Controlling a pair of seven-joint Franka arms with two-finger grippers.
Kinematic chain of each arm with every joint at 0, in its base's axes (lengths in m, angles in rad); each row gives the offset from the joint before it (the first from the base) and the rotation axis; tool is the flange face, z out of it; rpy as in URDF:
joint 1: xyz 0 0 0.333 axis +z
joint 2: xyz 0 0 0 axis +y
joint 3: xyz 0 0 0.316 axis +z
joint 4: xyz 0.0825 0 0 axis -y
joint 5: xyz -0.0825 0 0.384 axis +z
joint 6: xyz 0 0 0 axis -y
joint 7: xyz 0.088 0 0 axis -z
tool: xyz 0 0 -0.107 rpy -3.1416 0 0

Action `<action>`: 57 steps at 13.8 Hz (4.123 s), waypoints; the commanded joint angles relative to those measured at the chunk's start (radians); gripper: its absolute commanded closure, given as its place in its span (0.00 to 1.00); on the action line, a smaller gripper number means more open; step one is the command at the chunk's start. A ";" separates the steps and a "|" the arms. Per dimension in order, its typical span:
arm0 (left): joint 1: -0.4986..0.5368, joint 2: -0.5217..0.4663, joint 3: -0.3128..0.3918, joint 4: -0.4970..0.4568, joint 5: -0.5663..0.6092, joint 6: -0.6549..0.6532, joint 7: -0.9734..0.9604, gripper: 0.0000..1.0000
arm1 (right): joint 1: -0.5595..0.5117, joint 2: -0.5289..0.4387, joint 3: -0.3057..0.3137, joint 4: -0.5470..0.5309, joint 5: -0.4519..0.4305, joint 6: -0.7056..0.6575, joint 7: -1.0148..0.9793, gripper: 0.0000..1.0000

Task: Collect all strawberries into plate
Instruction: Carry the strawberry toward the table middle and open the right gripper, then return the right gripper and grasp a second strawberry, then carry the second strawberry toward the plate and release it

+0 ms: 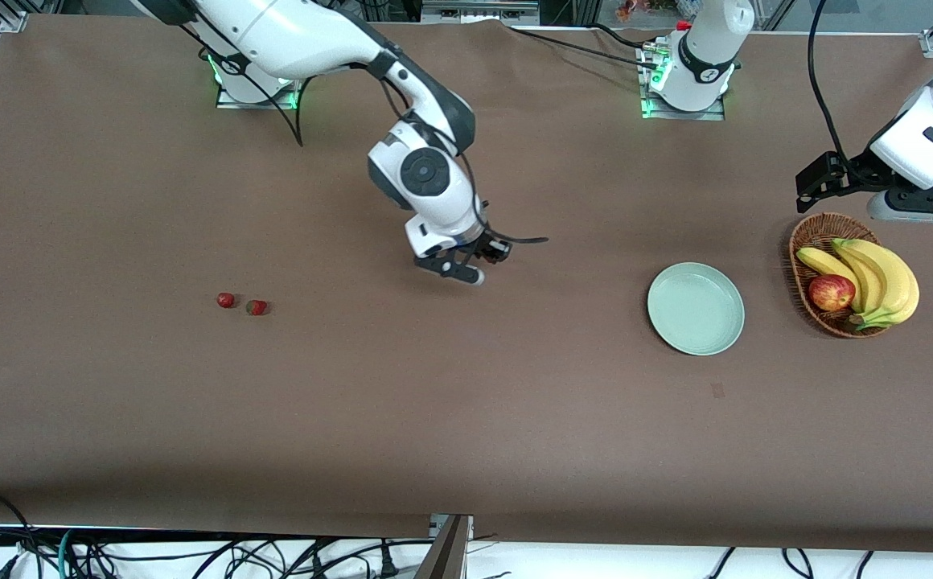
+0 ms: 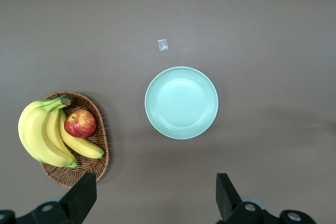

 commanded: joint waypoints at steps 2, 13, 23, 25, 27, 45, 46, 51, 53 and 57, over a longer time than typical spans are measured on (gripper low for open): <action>-0.009 0.006 0.008 0.014 -0.014 0.000 -0.006 0.00 | 0.083 0.101 -0.012 0.094 -0.002 0.094 0.092 0.80; -0.010 0.006 0.008 0.014 -0.014 0.000 -0.006 0.00 | -0.114 -0.016 -0.020 0.146 -0.079 -0.296 -0.346 0.00; -0.010 0.006 0.008 0.014 -0.014 0.000 -0.006 0.00 | -0.463 -0.055 -0.124 0.109 -0.088 -0.592 -1.053 0.00; -0.010 0.006 0.008 0.014 -0.014 0.000 -0.006 0.00 | -0.464 -0.063 -0.169 0.082 -0.088 -0.592 -1.091 0.00; -0.010 0.006 0.008 0.014 -0.014 0.000 -0.006 0.00 | -0.464 -0.078 -0.176 0.042 -0.094 -0.586 -1.092 0.00; -0.010 0.006 0.008 0.014 -0.014 0.000 -0.004 0.00 | -0.466 -0.165 -0.236 -0.305 -0.129 -0.210 -1.091 0.00; -0.010 0.006 0.008 0.014 -0.014 0.000 -0.004 0.00 | -0.466 -0.165 -0.236 -0.306 -0.129 -0.211 -1.091 0.00; -0.010 0.006 0.008 0.014 -0.014 0.000 -0.006 0.00 | -0.466 -0.172 -0.238 -0.317 -0.129 -0.210 -1.091 0.47; -0.010 0.006 0.008 0.014 -0.014 0.000 -0.006 0.00 | -0.468 -0.172 -0.238 -0.313 -0.131 -0.210 -1.092 0.64; -0.010 0.006 0.008 0.014 -0.014 0.000 -0.004 0.00 | -0.468 -0.172 -0.241 -0.311 -0.132 -0.211 -1.092 0.93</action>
